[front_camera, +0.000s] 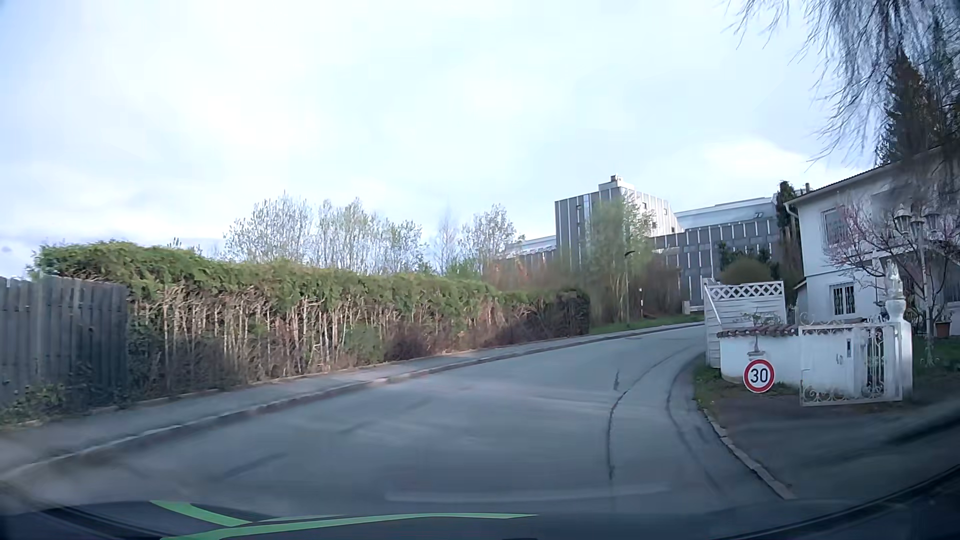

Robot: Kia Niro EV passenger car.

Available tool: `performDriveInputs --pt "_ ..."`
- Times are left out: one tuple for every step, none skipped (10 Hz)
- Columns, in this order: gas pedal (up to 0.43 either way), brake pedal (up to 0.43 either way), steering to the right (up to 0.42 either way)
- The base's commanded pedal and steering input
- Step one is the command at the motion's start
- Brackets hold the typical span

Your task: Follow the waypoints while adhering to traffic rules and regulations

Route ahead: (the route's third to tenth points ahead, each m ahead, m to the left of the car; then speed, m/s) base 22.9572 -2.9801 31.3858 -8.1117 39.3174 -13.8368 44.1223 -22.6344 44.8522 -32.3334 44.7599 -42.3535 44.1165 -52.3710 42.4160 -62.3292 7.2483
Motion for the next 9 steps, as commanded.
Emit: performDriveInputs --pt "0.157 0.000 0.100" --pt "0.157 0.000 0.101" --pt "0.157 0.000 0.101" --pt "0.169 0.000 0.101" --pt "0.169 0.000 0.101" --pt "0.169 0.000 0.100" --pt "0.169 0.000 0.100" --pt "0.177 0.000 0.100" --pt "0.189 0.000 0.100"
